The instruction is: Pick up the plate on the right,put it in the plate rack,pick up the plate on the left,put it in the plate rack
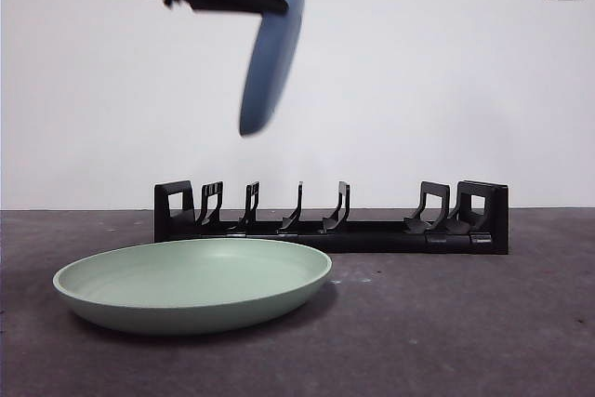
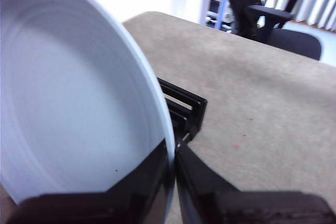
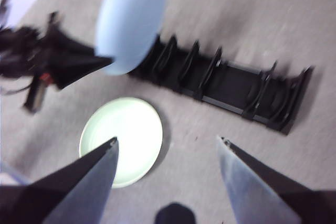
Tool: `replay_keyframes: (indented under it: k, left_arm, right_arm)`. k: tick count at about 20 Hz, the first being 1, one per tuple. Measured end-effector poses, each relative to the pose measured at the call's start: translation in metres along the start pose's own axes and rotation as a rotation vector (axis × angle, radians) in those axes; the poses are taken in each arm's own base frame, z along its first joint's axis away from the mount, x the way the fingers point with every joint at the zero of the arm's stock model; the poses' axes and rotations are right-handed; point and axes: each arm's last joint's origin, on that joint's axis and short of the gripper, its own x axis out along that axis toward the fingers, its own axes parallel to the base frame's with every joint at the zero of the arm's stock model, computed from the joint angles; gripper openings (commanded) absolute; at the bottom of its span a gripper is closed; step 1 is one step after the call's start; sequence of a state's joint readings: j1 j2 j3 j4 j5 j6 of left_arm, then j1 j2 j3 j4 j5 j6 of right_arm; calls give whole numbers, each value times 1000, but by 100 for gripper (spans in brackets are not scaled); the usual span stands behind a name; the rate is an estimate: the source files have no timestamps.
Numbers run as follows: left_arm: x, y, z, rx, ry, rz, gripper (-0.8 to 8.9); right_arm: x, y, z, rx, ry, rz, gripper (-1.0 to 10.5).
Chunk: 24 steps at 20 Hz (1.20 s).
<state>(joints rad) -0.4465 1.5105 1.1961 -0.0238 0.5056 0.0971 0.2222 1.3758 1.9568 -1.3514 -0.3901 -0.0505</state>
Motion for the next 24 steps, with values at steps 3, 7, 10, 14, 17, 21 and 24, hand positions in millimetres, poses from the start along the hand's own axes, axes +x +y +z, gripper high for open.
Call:
replay_keyframes:
  k: [3, 7, 10, 14, 17, 21, 24]
  left_arm:
    - [14, 12, -10, -53, 1, 11, -8]
    - [16, 24, -18, -91, 21, 37, -8]
    - [12, 30, -18, -90, 8, 56, -8]
    - [9, 36, -19, -97, 4, 39, -8]
    - [13, 41, -26, -113, 22, 36, -8]
    - [19, 48, -37, -151, 61, 25, -8]
    - [19, 49, -38, -154, 65, 27, -8]
  right_arm:
    - [14, 2, -5, -3, 53, 24, 319]
    - [36, -3, -17, 10, 145, 38, 319]
    - [58, -11, -25, 21, 181, 35, 319]
    - [84, -20, -36, 30, 206, 36, 319]
    - [91, -23, -40, 34, 217, 37, 319]
    - [92, -24, -41, 34, 217, 37, 319]
    - [92, -24, -41, 33, 216, 37, 319]
